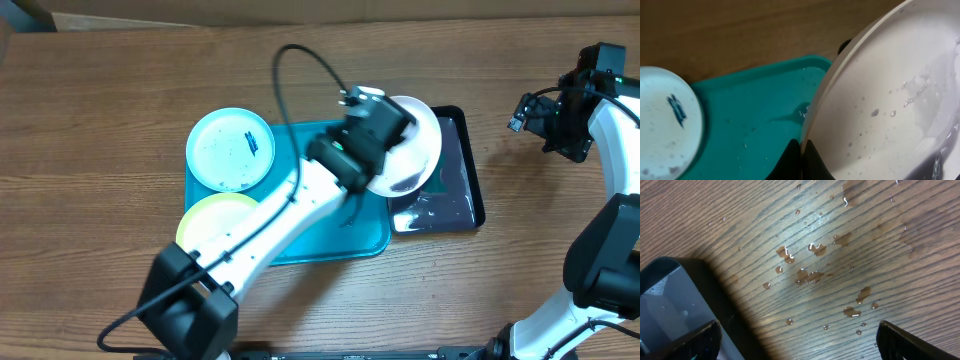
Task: Clean dirty plates on tray and stack at the side
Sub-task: 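Lift the cleaned white plate off the tray with the left gripper, then carry the white plate left and set it on the table beside the tray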
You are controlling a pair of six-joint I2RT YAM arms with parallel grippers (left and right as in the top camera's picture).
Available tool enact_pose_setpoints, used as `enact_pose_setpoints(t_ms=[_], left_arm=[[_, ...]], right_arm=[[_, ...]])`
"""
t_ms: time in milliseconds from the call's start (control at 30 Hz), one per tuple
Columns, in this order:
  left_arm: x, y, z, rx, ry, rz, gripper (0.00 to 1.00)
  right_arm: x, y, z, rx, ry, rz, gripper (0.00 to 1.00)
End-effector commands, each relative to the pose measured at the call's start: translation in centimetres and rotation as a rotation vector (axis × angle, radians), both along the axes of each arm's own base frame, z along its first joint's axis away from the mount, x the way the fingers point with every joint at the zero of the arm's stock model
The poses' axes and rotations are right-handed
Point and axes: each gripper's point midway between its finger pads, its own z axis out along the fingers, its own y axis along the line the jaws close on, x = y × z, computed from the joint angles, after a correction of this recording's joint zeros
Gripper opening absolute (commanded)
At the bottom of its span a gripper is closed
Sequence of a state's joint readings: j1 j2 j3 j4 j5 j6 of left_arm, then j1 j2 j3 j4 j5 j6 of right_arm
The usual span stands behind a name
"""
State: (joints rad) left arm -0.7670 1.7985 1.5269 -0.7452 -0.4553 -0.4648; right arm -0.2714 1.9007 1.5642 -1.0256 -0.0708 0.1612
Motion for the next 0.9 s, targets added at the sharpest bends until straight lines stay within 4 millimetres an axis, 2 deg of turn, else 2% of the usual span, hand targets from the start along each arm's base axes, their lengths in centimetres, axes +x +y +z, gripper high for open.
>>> enact_pose_setpoints(t_ms=[0,233,333,467,800,833,867], left_arm=[[-0.2,0.0,5.4,0.205,-0.256,0.022,0.04],[-4.2,-3.9,11.0,0.422,-0.545,-0.017,0.04],[-5.4,-5.4,12.3,0.462,-0.599,-0.053,0.04],[-5.9,-6.2,12.6,0.472,-0.611,-0.085,0.04],[-5.9,-6.0,12.8,0.473,-0.619,-0.066,0.04],[-5.9,-6.0,12.6,0.454,-0.615,-0.062,0.04],[-5.9,-6.3,11.4,0.401,-0.573,-0.084,0.04]], right_arm=[[0.2,-0.1,0.7,-0.006,-0.019,-0.007,1.00],[0.2,-0.1,0.7,-0.006,-0.019,-0.007,1.00],[0.2,-0.1,0.7,-0.006,-0.019,-0.007,1.00],[0.2,-0.1,0.7,-0.006,-0.019,-0.007,1.00],[0.2,-0.1,0.7,-0.006,-0.019,-0.007,1.00],[0.2,-0.1,0.7,-0.006,-0.019,-0.007,1.00],[0.2,-0.1,0.7,-0.006,-0.019,-0.007,1.00]])
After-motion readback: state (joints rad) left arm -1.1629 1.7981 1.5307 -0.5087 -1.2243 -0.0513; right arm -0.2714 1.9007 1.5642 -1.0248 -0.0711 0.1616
